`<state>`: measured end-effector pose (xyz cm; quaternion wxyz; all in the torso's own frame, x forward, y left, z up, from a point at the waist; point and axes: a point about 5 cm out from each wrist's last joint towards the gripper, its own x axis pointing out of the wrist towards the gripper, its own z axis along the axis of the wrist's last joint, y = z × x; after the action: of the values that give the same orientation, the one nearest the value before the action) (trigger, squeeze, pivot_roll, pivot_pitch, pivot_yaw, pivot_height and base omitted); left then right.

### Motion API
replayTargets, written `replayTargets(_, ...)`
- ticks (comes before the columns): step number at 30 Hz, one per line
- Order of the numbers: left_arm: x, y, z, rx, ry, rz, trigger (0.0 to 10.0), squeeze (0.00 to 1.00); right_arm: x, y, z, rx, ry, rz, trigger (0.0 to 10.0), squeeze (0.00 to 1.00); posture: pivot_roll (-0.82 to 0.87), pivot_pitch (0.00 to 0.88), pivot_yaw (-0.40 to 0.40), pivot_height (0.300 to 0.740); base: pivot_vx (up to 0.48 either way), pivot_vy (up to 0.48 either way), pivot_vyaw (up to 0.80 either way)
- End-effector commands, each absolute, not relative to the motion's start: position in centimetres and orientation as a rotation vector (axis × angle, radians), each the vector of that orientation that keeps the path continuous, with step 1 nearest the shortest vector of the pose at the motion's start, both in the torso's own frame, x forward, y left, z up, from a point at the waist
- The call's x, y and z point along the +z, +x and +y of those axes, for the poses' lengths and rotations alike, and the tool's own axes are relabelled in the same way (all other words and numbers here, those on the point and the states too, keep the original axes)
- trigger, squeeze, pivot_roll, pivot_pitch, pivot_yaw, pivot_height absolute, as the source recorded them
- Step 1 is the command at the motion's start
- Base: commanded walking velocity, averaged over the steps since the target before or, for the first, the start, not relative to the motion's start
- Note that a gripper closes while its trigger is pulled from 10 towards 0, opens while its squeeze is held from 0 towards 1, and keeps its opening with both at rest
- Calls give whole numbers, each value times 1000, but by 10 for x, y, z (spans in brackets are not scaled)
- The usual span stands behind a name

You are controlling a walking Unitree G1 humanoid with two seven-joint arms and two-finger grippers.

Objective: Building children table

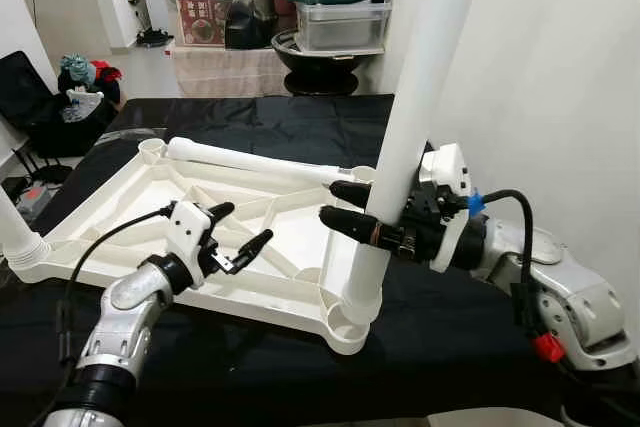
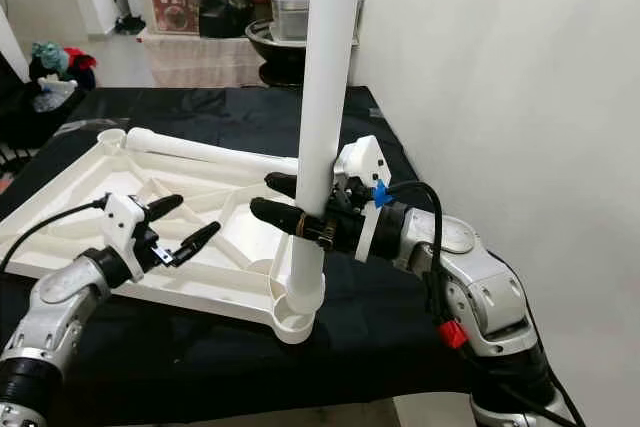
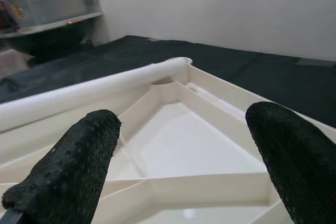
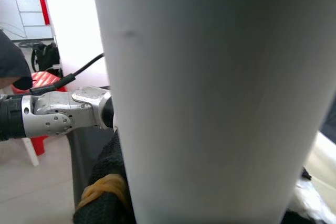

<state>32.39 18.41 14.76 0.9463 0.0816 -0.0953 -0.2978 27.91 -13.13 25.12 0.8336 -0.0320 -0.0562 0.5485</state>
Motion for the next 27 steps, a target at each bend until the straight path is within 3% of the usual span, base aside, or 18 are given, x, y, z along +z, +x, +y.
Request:
replayTargets(1, 145, 322, 181, -612, 153, -178, 10000, 0, 251, 278, -131, 1194, -45, -116, 0, 0, 44, 0, -55, 740, 0, 0, 0)
replayTargets(27, 144, 321, 182, -597, 152, -151, 10000, 0, 233, 269, -117, 1268, -36, -110, 0, 0, 54, 0, -48, 740, 0, 0, 0)
